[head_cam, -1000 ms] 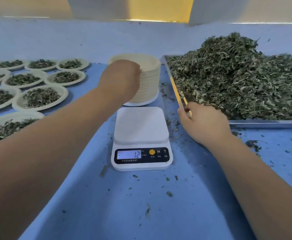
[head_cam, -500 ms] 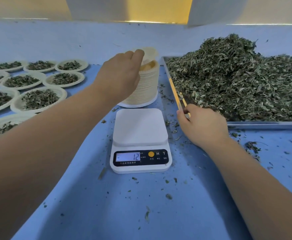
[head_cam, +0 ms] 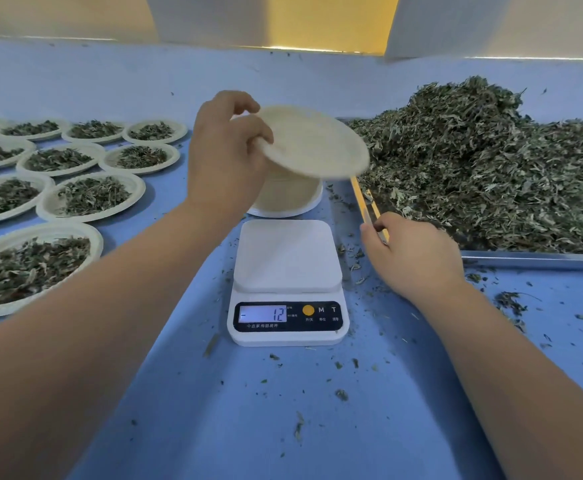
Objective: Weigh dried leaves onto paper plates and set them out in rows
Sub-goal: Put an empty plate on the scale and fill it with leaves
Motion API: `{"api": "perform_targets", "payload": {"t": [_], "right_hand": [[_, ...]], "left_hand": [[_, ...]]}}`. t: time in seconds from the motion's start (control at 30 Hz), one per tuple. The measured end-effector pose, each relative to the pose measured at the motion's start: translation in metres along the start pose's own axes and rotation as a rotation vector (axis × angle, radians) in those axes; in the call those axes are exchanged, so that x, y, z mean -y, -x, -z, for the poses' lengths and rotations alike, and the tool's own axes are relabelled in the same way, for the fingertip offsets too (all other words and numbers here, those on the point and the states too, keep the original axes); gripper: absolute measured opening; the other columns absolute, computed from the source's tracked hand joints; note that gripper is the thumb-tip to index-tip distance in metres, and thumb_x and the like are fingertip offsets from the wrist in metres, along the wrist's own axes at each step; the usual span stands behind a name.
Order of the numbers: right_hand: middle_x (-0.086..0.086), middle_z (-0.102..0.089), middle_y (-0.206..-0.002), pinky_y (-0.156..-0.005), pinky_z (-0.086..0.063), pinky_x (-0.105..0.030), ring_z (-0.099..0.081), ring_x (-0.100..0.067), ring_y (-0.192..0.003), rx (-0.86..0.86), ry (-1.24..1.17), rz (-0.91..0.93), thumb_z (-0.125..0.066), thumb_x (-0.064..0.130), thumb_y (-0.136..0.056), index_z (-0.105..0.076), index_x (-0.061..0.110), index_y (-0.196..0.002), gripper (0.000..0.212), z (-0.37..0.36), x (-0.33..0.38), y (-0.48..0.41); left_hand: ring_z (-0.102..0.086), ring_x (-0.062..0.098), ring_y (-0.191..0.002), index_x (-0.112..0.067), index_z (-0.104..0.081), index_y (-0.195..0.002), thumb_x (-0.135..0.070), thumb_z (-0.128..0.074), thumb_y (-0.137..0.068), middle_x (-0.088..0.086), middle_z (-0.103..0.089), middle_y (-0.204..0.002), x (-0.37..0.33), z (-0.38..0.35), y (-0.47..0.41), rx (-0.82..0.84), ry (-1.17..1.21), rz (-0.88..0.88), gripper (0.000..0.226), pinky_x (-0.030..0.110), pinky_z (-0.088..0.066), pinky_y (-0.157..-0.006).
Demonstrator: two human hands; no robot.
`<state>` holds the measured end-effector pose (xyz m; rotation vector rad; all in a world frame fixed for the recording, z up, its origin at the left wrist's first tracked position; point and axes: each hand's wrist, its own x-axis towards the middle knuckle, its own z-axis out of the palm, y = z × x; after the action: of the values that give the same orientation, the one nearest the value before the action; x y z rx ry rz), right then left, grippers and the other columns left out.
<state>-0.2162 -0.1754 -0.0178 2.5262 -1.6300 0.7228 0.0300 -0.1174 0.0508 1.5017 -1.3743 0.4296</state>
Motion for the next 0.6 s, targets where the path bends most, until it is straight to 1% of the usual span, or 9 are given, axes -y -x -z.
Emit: {"api": "perform_targets", "payload": {"t": [0.07, 0.17, 0.2, 0.27, 0.33, 0.4, 0.47, 0.53, 0.6], "right_hand": [[0.006, -0.053, -0.06, -0.058, -0.033, -0.033, -0.047, -0.012, -0.055, 0.006, -0.047, -0.016, -0.04, 0.046, -0.103, -0.061, 0.02, -0.094, 0.035, 0.004, 0.0, -0.001], [0.0, -0.062, -0.074, -0.059, -0.048, -0.035, -0.057, -0.023, -0.065, 0.039, -0.186, -0.072, -0.045, 0.035, -0.1, -0.063, 0.019, -0.106, 0.024, 0.01, -0.005, -0.006], [0.0, -0.063, -0.08, -0.062, -0.049, -0.036, -0.058, -0.026, -0.071, 0.056, -0.208, -0.087, -0.048, 0.033, -0.098, -0.063, 0.019, -0.112, 0.025, 0.011, -0.007, -0.01], [-0.004, -0.061, -0.091, -0.067, -0.046, -0.035, -0.056, -0.028, -0.08, 0.115, -0.192, -0.102, -0.052, 0.031, -0.093, -0.061, 0.02, -0.12, 0.03, 0.01, -0.01, -0.021], [-0.009, -0.062, -0.1, -0.066, -0.042, -0.033, -0.054, -0.028, -0.082, 0.188, -0.147, -0.111, -0.052, 0.029, -0.091, -0.059, 0.021, -0.122, 0.033, 0.008, -0.014, -0.04], [-0.013, -0.064, -0.109, -0.065, -0.041, -0.031, -0.057, -0.027, -0.085, 0.248, -0.105, -0.128, -0.05, 0.028, -0.093, -0.059, 0.022, -0.128, 0.037, 0.006, -0.021, -0.061], [-0.015, -0.062, -0.128, -0.075, -0.041, -0.031, -0.058, -0.033, -0.105, 0.284, -0.068, -0.127, -0.05, 0.03, -0.097, -0.055, 0.021, -0.138, 0.042, 0.002, -0.029, -0.082], [-0.015, -0.054, -0.144, -0.085, -0.044, -0.033, -0.054, -0.035, -0.122, 0.308, -0.04, -0.1, -0.049, 0.032, -0.101, -0.048, 0.02, -0.147, 0.048, -0.006, -0.033, -0.102], [-0.013, -0.048, -0.151, -0.092, -0.045, -0.035, -0.053, -0.036, -0.128, 0.319, -0.024, -0.067, -0.048, 0.033, -0.103, -0.041, 0.021, -0.153, 0.051, -0.014, -0.033, -0.12]], "left_hand": [[-0.057, 0.009, -0.108, -0.011, -0.079, -0.087, 0.002, -0.057, -0.084, 0.003, -0.063, -0.115, 0.001, 0.011, 0.024, -0.063, 0.116, 0.02, 0.025, 0.021, -0.043, -0.094], [-0.055, -0.008, -0.102, -0.023, -0.077, -0.089, 0.0, -0.068, -0.082, -0.003, -0.061, -0.111, 0.01, 0.028, 0.059, -0.026, 0.254, 0.11, 0.026, 0.015, -0.044, -0.086], [-0.056, -0.008, -0.103, -0.025, -0.075, -0.09, 0.002, -0.07, -0.082, -0.003, -0.061, -0.111, 0.014, 0.032, 0.068, 0.001, 0.271, 0.135, 0.029, 0.017, -0.046, -0.085], [-0.06, 0.005, -0.105, -0.026, -0.074, -0.091, 0.009, -0.072, -0.084, -0.001, -0.062, -0.112, 0.02, 0.038, 0.081, 0.053, 0.279, 0.178, 0.035, 0.017, -0.047, -0.085], [-0.062, 0.014, -0.105, -0.026, -0.074, -0.09, 0.012, -0.07, -0.086, -0.002, -0.063, -0.112, 0.022, 0.04, 0.09, 0.096, 0.293, 0.232, 0.038, 0.014, -0.047, -0.086], [-0.063, 0.015, -0.104, -0.026, -0.075, -0.09, 0.012, -0.07, -0.086, -0.008, -0.064, -0.107, 0.023, 0.04, 0.097, 0.127, 0.288, 0.263, 0.039, 0.018, -0.05, -0.088], [-0.066, 0.014, -0.102, -0.025, -0.076, -0.093, 0.013, -0.07, -0.085, -0.014, -0.065, -0.105, 0.027, 0.039, 0.101, 0.144, 0.31, 0.289, 0.039, 0.027, -0.054, -0.09], [-0.067, 0.008, -0.099, -0.027, -0.076, -0.1, 0.011, -0.069, -0.087, -0.014, -0.068, -0.107, 0.031, 0.039, 0.102, 0.182, 0.362, 0.355, 0.04, 0.021, -0.054, -0.086], [-0.066, 0.001, -0.097, -0.026, -0.073, -0.114, 0.015, -0.062, -0.088, -0.011, -0.068, -0.111, 0.039, 0.037, 0.103, 0.25, 0.33, 0.392, 0.05, 0.008, -0.049, -0.083]]}}
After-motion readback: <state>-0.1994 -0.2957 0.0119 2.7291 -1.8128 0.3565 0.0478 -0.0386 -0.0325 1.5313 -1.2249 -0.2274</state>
